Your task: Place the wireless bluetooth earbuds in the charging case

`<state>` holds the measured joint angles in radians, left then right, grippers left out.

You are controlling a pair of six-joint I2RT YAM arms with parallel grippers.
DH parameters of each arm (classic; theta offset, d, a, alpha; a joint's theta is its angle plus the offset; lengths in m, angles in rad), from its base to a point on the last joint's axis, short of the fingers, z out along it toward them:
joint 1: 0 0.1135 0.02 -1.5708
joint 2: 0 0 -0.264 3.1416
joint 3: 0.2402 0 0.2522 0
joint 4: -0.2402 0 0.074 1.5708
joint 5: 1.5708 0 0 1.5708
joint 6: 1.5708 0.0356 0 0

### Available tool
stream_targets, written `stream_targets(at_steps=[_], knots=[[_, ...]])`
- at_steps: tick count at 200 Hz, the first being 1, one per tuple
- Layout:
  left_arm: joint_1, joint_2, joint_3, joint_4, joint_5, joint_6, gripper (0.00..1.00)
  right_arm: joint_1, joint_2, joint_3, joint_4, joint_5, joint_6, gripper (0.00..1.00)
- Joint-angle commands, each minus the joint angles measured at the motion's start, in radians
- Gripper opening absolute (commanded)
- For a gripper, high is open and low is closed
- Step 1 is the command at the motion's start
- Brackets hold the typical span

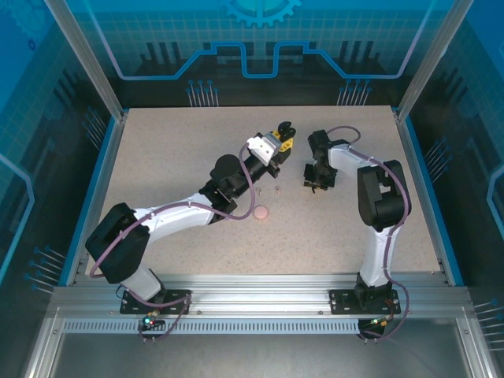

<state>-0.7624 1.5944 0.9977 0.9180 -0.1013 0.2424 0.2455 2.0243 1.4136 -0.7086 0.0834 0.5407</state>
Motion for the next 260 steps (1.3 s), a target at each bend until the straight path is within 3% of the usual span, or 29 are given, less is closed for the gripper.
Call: stream_targets(at_steps=[1, 75, 116, 148, 183, 260], knots=[[-0.002, 0.009, -0.007, 0.039, -0.005, -0.012, 0.00, 0.021, 0.028, 0.000, -0.037, 0.048, -0.018, 0.30], [-0.002, 0.009, -0.010, 0.040, -0.005, -0.014, 0.00, 0.031, 0.074, 0.062, -0.071, 0.097, -0.030, 0.28], [-0.002, 0.007, -0.011, 0.039, -0.002, -0.013, 0.00, 0.032, 0.080, 0.067, -0.074, 0.102, -0.041, 0.21], [-0.003, 0.007, -0.010, 0.037, 0.003, -0.015, 0.00, 0.028, 0.054, 0.043, -0.055, 0.088, -0.054, 0.08], [-0.002, 0.004, -0.010, 0.035, 0.003, -0.021, 0.00, 0.020, -0.055, -0.025, 0.009, 0.035, -0.043, 0.02], [-0.002, -0.016, -0.011, 0.035, 0.018, -0.037, 0.00, 0.017, -0.452, -0.049, 0.084, -0.054, 0.001, 0.02]])
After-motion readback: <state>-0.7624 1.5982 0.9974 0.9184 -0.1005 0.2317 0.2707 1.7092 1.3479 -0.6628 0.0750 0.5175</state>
